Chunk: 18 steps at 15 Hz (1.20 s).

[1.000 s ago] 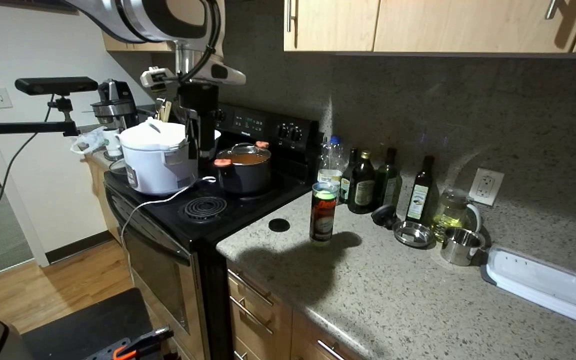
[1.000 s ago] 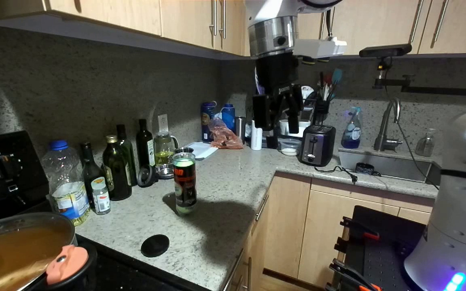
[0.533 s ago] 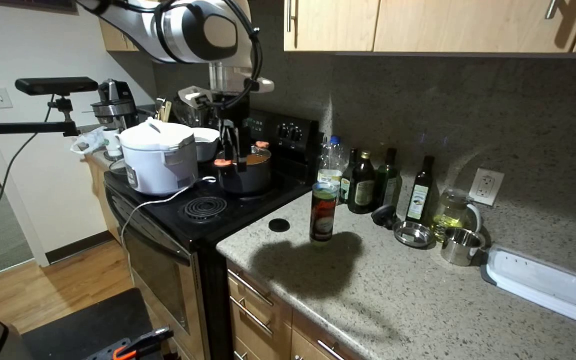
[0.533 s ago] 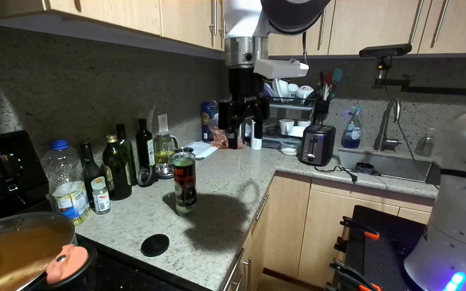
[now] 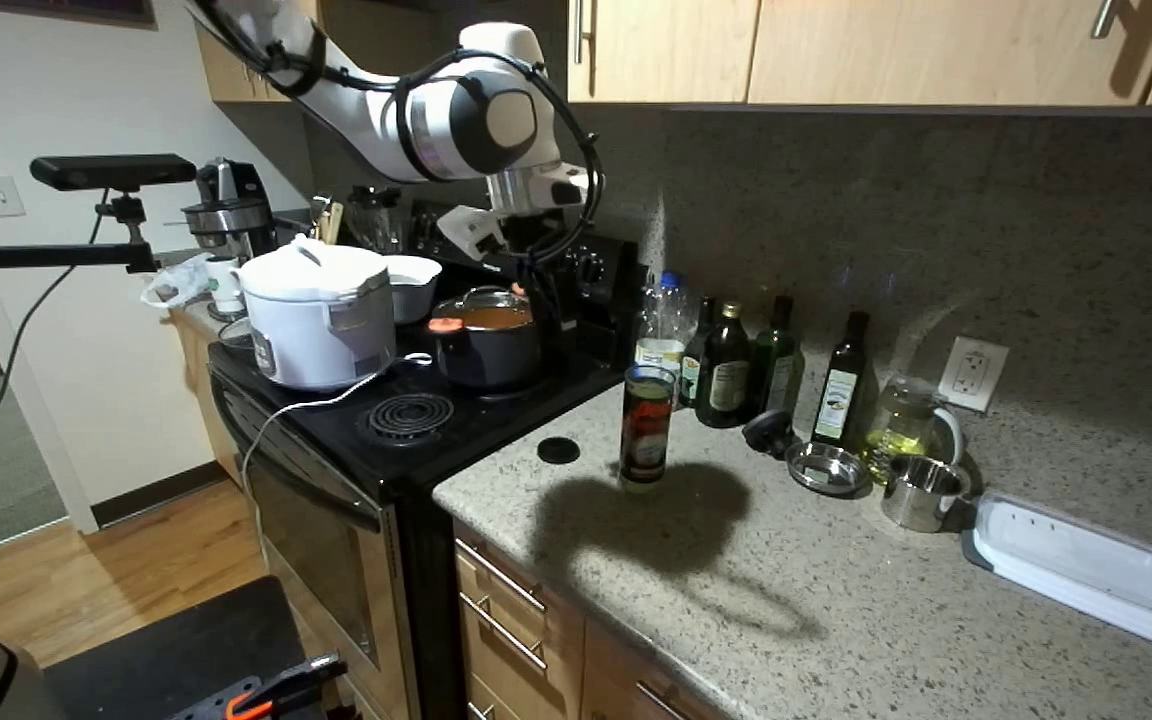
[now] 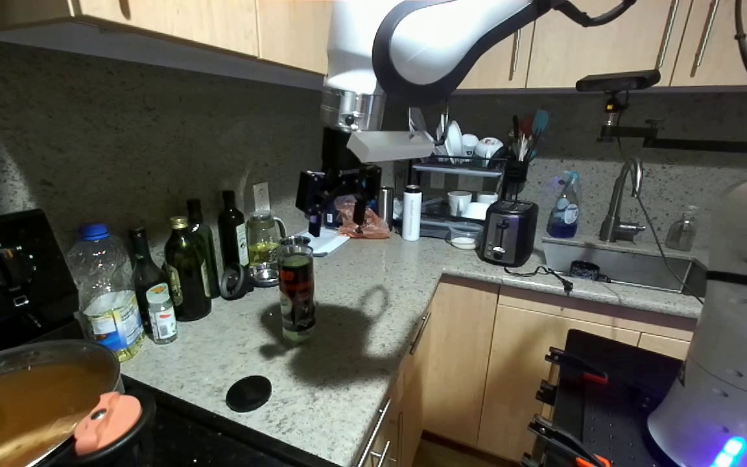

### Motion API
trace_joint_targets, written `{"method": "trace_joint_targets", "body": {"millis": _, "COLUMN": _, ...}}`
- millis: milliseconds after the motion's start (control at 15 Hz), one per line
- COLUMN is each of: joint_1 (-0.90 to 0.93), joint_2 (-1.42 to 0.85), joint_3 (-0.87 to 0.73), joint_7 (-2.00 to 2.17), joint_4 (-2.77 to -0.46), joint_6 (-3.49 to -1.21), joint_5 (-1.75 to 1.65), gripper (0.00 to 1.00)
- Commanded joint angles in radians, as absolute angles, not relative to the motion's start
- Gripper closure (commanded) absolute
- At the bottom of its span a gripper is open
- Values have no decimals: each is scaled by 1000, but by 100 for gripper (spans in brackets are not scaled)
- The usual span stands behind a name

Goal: Put two tennis balls on the counter

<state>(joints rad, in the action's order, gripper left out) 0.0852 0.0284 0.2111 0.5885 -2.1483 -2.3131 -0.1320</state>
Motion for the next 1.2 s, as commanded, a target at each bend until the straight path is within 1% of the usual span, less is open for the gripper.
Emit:
{"method": "trace_joint_targets", "body": {"millis": 0, "joint_1": 99, "joint_2": -57, "joint_3": 176, "joint_7": 674, "joint_4": -2040, "joint_6": -2321, "joint_5": -203, "gripper": 0}}
{"method": "trace_joint_targets", "body": {"millis": 400, "joint_1": 117, "joint_2": -195, "joint_3": 104, "joint_7": 739, "joint_4": -1856, "joint_6": -2283, "joint_5": -258, "gripper": 0}}
{"method": "trace_joint_targets", "body": {"millis": 867, "joint_1": 139, "joint_2": -369, "joint_3": 18, "joint_7": 735, "joint_4": -1671, "joint_6": -2199, "joint_5": -224, "gripper": 0}}
{"method": "trace_joint_targets", "body": {"millis": 1133, "joint_1": 141, "joint_2": -447, "joint_3": -1, "joint_7": 713, "joint_4": -1599, "joint_6": -2148, "joint_5": -185, "gripper": 0}}
